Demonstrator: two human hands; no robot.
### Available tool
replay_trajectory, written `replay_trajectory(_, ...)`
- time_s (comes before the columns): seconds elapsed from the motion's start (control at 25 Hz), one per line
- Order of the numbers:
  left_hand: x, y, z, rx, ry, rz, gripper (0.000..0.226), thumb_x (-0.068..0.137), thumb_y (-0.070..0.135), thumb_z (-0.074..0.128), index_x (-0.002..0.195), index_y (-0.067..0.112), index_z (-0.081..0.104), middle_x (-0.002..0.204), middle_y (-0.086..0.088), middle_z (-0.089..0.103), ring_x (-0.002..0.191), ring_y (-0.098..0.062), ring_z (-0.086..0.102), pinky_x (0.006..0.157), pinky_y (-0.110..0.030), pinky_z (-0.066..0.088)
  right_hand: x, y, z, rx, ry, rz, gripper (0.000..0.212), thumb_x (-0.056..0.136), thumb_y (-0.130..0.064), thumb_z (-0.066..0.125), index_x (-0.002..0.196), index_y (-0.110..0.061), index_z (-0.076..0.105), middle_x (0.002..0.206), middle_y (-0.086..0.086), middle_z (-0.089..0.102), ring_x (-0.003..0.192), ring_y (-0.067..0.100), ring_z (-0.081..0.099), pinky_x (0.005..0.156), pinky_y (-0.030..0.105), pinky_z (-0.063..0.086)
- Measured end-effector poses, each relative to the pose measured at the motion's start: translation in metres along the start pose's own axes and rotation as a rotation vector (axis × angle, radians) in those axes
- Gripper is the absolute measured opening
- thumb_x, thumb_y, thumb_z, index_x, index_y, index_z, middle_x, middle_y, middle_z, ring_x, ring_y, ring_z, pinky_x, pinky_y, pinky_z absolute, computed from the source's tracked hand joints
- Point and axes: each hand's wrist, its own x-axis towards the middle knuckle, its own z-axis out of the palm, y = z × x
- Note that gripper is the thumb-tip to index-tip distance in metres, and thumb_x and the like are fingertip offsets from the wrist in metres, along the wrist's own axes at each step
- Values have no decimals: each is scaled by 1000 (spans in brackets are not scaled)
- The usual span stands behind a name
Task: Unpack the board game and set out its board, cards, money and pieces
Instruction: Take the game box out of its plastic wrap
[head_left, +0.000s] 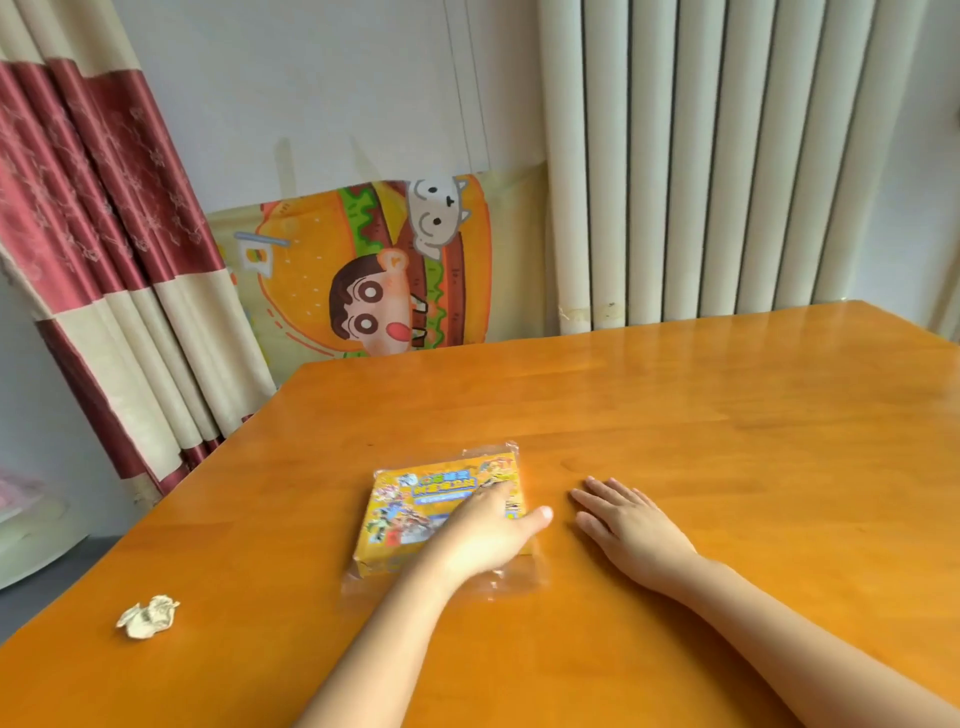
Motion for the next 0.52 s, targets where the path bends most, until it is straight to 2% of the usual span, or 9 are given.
replay_trajectory(0.08, -8, 2, -10, -122, 7, -30, 69, 89, 54, 52, 147, 21, 33, 152, -4, 34, 136, -21, 37, 106, -28, 31, -14, 1, -3, 138, 16, 17, 56, 98, -52, 17, 146, -28, 34, 158, -6, 20, 147, 13, 12, 117, 26, 7)
replay_trajectory(0.16, -9, -17, -22, -46, 103, -177, 79, 88, 55, 54, 148, 11, 27, 153, -10, 29, 139, -25, 31, 108, -32, 29, -25, -1, -8, 248, 41, 40, 47, 103, -40, 26, 142, -21, 43, 156, -2, 27, 146, 12, 16, 114, 21, 8)
replay_trajectory(0.24, -12, -36, -27, -86, 119, -354, 81, 86, 52, 59, 143, 2, 30, 144, -15, 40, 130, -27, 41, 102, -31, 36, -27, -7, -14, 318, 9, 62, 44, 102, -40, 32, 139, -22, 48, 155, 1, 29, 146, 15, 16, 113, 21, 10)
replay_trajectory(0.32, -15, -45, -24, -329, 104, -399, 65, 85, 42, 66, 132, 3, 43, 123, -13, 54, 111, -25, 54, 87, -27, 37, -25, -13, -17, 386, -54, 77, 43, 101, -42, 38, 136, -23, 52, 155, 1, 29, 146, 18, 15, 114, 24, 11)
replay_trajectory(0.36, -15, -47, -22, -484, 110, -414, 65, 85, 37, 69, 132, 2, 42, 125, -14, 53, 114, -26, 53, 86, -28, 36, -23, -16, -17, 410, -73, 72, 43, 100, -42, 39, 135, -22, 53, 154, -1, 31, 146, 18, 17, 114, 24, 13)
replay_trajectory(0.44, -13, -50, -22, -833, 125, -432, 82, 75, 34, 79, 136, -2, 38, 138, -17, 47, 125, -30, 47, 94, -34, 39, -21, -17, -16, 477, -72, 74, 43, 99, -41, 43, 134, -18, 55, 151, -6, 35, 143, 15, 22, 111, 22, 18)
replay_trajectory(0.48, -12, -52, -21, -961, 134, -428, 90, 65, 36, 85, 134, -3, 41, 134, -18, 51, 120, -30, 53, 95, -37, 44, -21, -15, -17, 529, -62, 87, 43, 99, -39, 45, 132, -16, 57, 149, -8, 39, 141, 12, 27, 108, 19, 21)
replay_trajectory(0.52, -8, -53, -23, -1036, 134, -412, 88, 60, 35, 87, 130, -3, 48, 125, -18, 59, 109, -29, 61, 90, -40, 49, -23, -14, -20, 589, -53, 99, 41, 98, -37, 49, 129, -14, 60, 143, -11, 44, 135, 8, 34, 103, 14, 27)
